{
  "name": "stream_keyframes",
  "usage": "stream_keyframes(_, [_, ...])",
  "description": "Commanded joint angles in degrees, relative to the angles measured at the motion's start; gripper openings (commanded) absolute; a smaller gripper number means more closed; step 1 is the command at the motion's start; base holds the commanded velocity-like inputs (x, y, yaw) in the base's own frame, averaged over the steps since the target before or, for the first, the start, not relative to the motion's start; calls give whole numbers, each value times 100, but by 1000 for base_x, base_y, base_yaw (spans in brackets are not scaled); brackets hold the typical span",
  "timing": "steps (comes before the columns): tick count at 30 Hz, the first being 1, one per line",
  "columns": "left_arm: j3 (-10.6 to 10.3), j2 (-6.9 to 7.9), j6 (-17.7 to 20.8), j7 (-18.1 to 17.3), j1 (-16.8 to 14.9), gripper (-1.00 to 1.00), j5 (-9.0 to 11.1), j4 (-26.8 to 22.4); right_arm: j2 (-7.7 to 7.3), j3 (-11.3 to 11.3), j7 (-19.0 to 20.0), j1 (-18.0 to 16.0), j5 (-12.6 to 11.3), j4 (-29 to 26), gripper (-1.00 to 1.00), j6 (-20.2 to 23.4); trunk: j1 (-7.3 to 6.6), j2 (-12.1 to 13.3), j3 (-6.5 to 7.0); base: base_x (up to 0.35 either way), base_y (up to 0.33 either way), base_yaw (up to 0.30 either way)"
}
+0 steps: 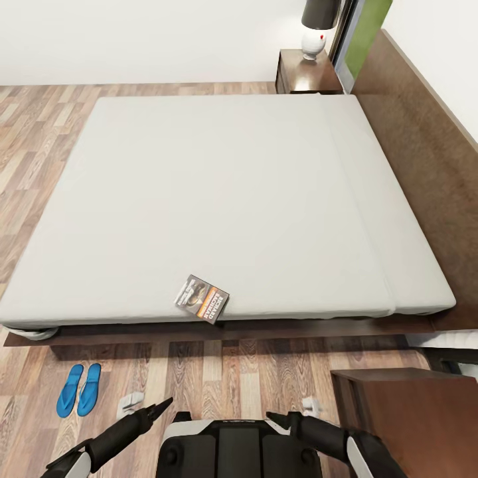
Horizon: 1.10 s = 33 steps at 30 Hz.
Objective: In the bedroom, move the book from the bed onto either nightstand, and place the two sandals side by side next to the bed.
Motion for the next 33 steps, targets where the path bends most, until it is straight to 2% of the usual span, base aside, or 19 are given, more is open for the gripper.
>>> stream_keyframes(1, [-21, 7, 51, -8, -2, 100, 61, -4, 89, -9, -91, -4, -63, -1, 100, 30, 3, -8, -6, 0, 0, 0])
stream_keyframes(3, [-21, 7, 51, -11, -1, 100, 63, -6, 278, -7, -573, -7, -134, 6, 100, -119, 3, -8, -6, 0, 0, 0])
stream_keyframes(5, [-23, 7, 51, -13, -1, 100, 64, -6, 416, -1, -1182, -13, -164, 23, 100, -549, 3, -8, -6, 0, 0, 0])
stream_keyframes(8, [-25, 6, 52, -11, -1, 100, 64, -7, 491, 8, -1723, -16, -177, 40, 100, -1184, 3, -8, -6, 0, 0, 0])
stream_keyframes(10, [-26, 1, 52, -3, 0, 100, 64, -7, 547, 29, -2098, -17, -182, 50, 100, -1898, 3, -8, -6, 0, 0, 0])
stream_keyframes(15, [-33, -5, 52, 3, 0, 100, 64, -6, 579, 37, -2243, -18, -213, 55, 100, -2258, 3, -8, -6, 0, 0, 0])
stream_keyframes(17, [-34, -8, 52, 3, 0, 100, 64, -6, 580, 34, -2251, -18, -315, 55, 100, -2314, 3, -8, -6, 0, 0, 0])
stream_keyframes(20, [-35, -9, 52, 4, 0, 100, 64, -6, 579, 37, -2241, -18, -608, 53, 100, -2351, 3, -8, -6, 0, 0, 0])
stream_keyframes(21, [-35, -10, 52, 4, 0, 100, 64, -6, 577, 35, -2229, -18, -811, 53, 100, -2343, 3, -8, -6, 0, 0, 0])
stream_keyframes(23, [-35, -15, 52, 4, 0, 100, 64, -6, 569, 41, -2123, -18, -1494, 52, 100, -2288, 3, -8, -6, 0, 0, 0])
stream_keyframes(24, [-35, -16, 52, 4, 0, 100, 64, -6, 568, 48, -2068, -18, -1650, 51, 100, -2262, 3, -8, -6, 0, 0, 0])
stream_keyframes(25, [-35, -17, 52, 0, 0, 100, 64, -6, 568, 95, -1770, -18, -2074, 44, 100, -2096, 3, -8, -6, 0, 0, 0])
stream_keyframes(26, [-37, -18, 52, -2, 0, 100, 64, -6, 568, 157, -1460, -18, -2290, 37, 100, -1872, 3, -8, -6, 0, 0, 0])
stream_keyframes(28, [-40, -19, 52, -3, 0, 100, 64, -6, 566, 308, -712, -18, -2539, 21, 100, -1197, 3, -8, -6, 0, 0, 0])
stream_keyframes(30, [-42, -19, 52, -4, 0, 100, 64, -6, 565, 382, -244, -18, -2625, 7, 100, -704, 3, -8, -6, 0, 0, 0])
stream_keyframes(33, [-43, -19, 52, -5, 0, 100, 66, -6, 567, 429, 138, -18, -2694, -15, 100, -304, 3, -8, -6, 0, 0, 0])
